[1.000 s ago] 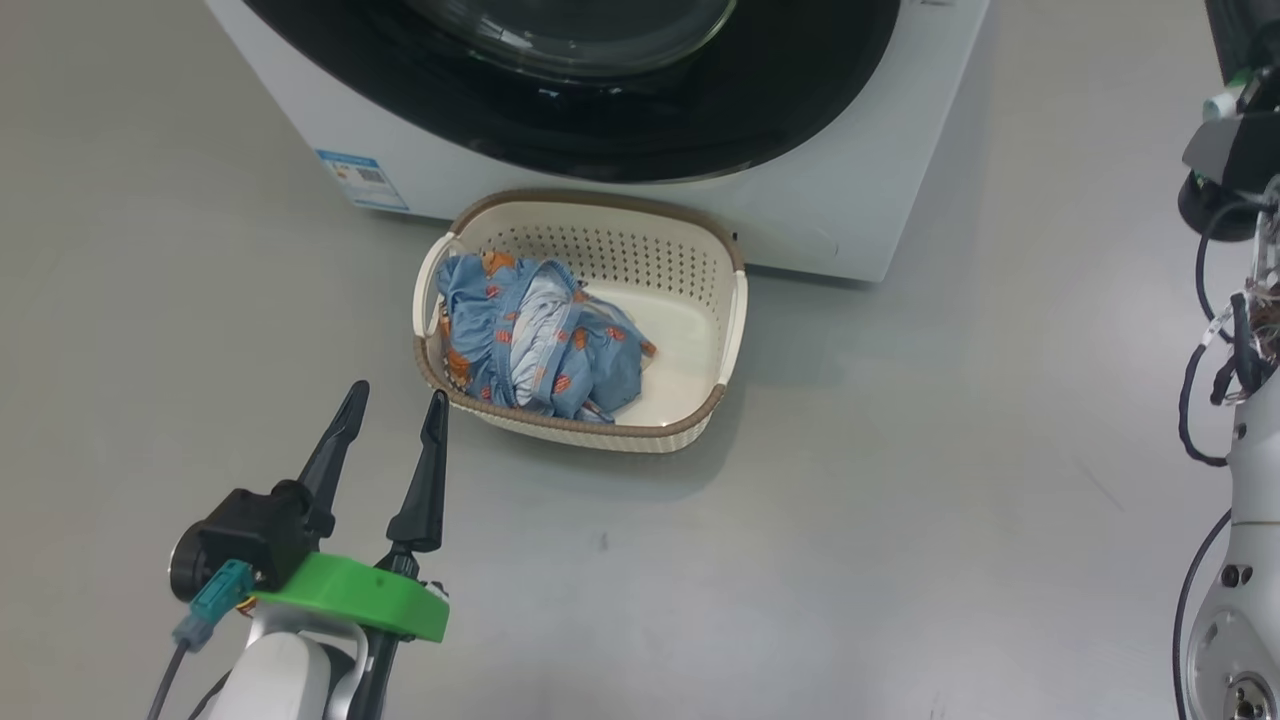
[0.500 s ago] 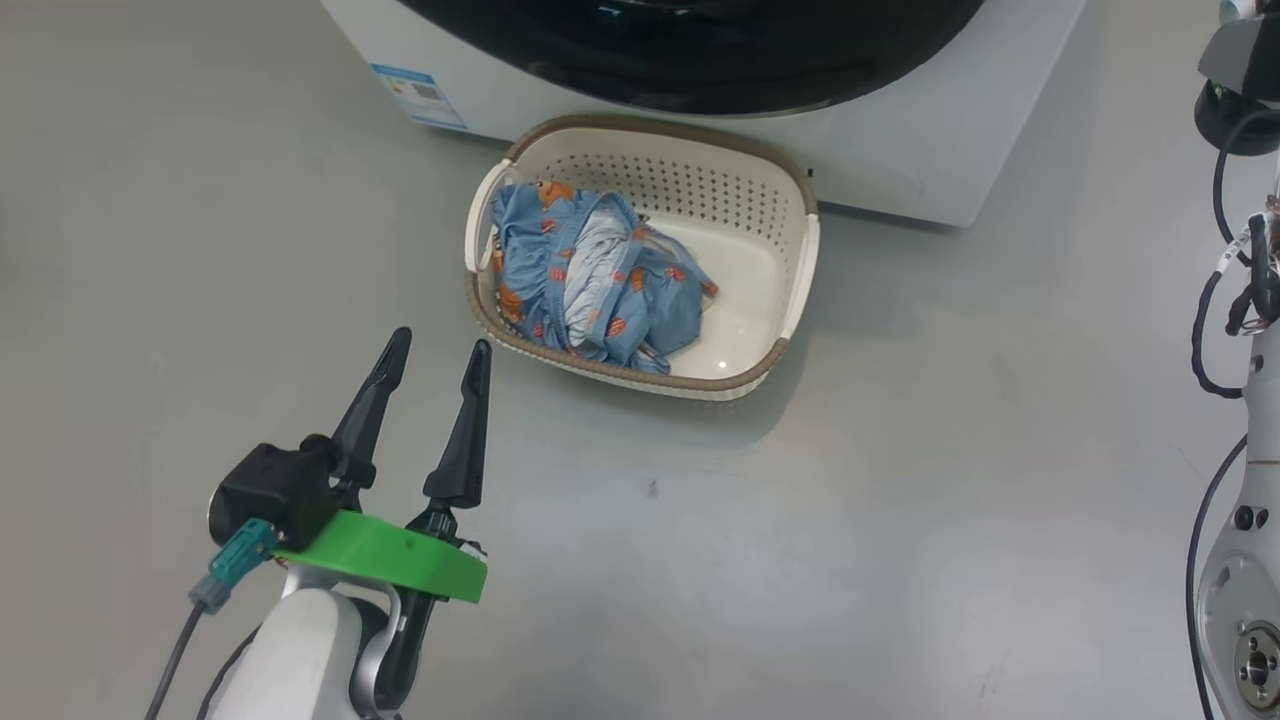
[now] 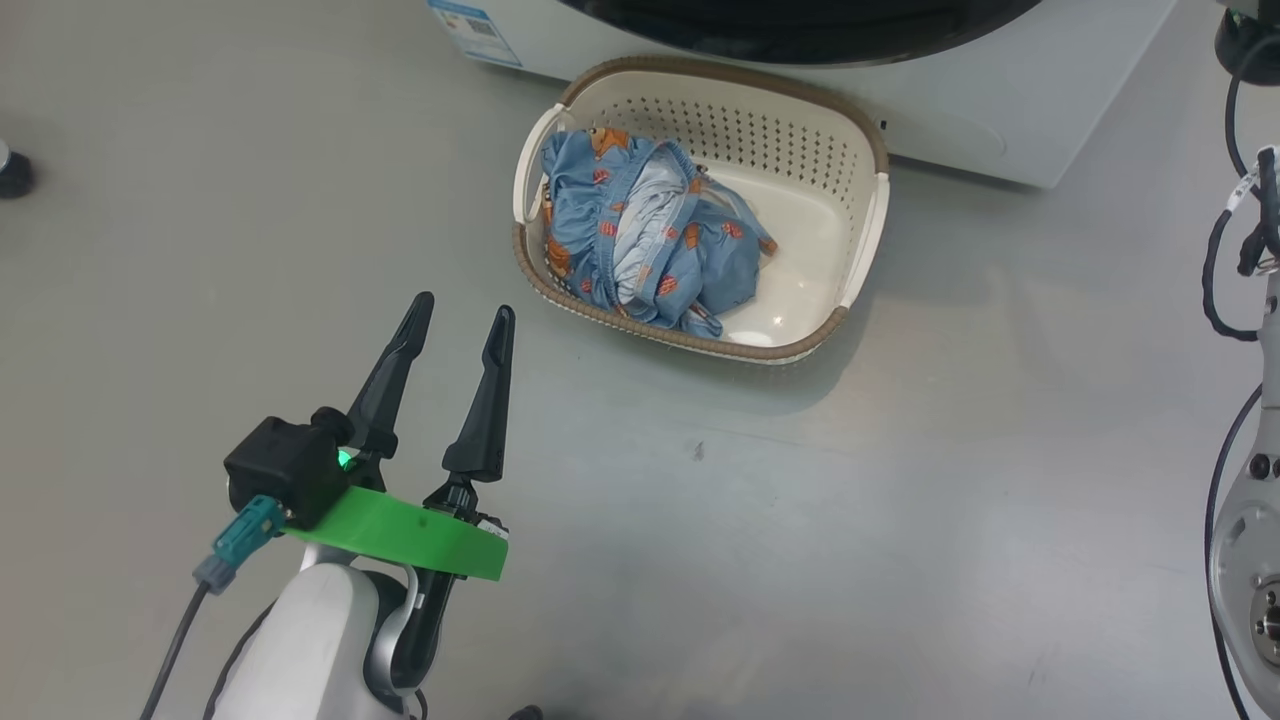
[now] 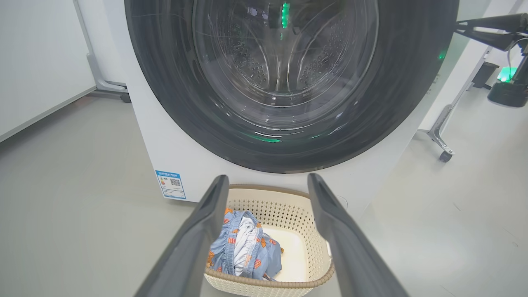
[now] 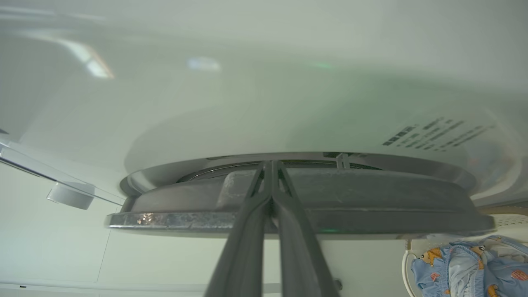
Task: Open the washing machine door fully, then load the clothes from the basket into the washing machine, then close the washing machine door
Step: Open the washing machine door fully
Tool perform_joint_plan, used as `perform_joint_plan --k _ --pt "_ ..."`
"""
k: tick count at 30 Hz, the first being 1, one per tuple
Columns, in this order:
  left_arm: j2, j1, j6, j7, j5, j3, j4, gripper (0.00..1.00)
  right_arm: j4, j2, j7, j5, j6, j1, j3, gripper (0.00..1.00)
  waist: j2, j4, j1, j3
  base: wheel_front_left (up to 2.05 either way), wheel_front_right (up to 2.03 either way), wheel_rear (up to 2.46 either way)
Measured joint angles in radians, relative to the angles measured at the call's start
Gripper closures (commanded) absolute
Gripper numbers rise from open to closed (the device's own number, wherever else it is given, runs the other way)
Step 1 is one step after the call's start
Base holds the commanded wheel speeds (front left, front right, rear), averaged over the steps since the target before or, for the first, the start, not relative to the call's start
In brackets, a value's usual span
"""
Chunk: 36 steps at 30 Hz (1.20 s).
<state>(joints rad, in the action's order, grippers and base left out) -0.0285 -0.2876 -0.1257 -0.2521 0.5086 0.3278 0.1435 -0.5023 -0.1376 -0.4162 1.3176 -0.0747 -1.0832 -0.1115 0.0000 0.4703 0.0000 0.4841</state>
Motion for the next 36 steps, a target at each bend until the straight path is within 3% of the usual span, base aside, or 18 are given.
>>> perform_joint_plan --k 24,36 --pt "0.004 -0.016 0.0 0.0 0.047 0.026 -0.011 0.0 -0.11 -0.022 0.015 -0.017 0.005 -0.1 0.019 1.0 0.0 0.062 0.0 0.051 0.0 0.0 0.0" --pt "0.004 -0.016 0.0 0.0 0.053 0.018 -0.012 0.0 -0.145 -0.03 -0.117 0.025 0.044 -0.116 0.057 1.0 0.0001 0.061 0.0 0.044 0.0 0.0 0.0"
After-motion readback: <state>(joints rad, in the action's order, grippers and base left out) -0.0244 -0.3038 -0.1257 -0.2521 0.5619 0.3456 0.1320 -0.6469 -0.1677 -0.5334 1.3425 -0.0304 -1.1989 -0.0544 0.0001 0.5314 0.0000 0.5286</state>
